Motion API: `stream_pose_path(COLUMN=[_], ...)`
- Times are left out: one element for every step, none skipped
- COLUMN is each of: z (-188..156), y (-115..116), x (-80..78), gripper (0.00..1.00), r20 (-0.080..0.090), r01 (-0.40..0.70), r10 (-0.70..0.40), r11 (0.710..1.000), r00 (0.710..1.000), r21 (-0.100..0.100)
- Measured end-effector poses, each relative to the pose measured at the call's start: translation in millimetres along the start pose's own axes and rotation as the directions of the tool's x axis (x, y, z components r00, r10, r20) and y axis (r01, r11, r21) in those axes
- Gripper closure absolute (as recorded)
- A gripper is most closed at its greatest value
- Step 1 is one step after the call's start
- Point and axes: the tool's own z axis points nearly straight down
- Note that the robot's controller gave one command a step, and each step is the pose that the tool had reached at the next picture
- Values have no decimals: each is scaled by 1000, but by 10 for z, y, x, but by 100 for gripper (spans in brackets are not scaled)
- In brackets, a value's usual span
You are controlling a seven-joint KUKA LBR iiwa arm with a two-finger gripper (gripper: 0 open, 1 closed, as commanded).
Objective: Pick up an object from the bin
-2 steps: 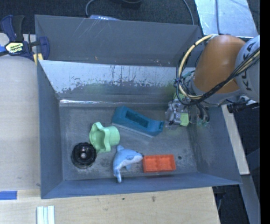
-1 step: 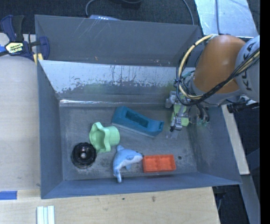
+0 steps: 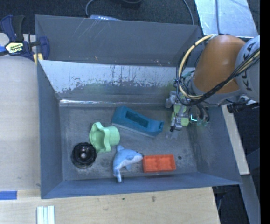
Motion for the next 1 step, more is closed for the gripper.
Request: stream_pose_path(z=[0], y=[0], x=[0], gripper=[0], r20=[0], r01=[0], r10=[0], r11=[1000], r00=[1000], r21=[0])
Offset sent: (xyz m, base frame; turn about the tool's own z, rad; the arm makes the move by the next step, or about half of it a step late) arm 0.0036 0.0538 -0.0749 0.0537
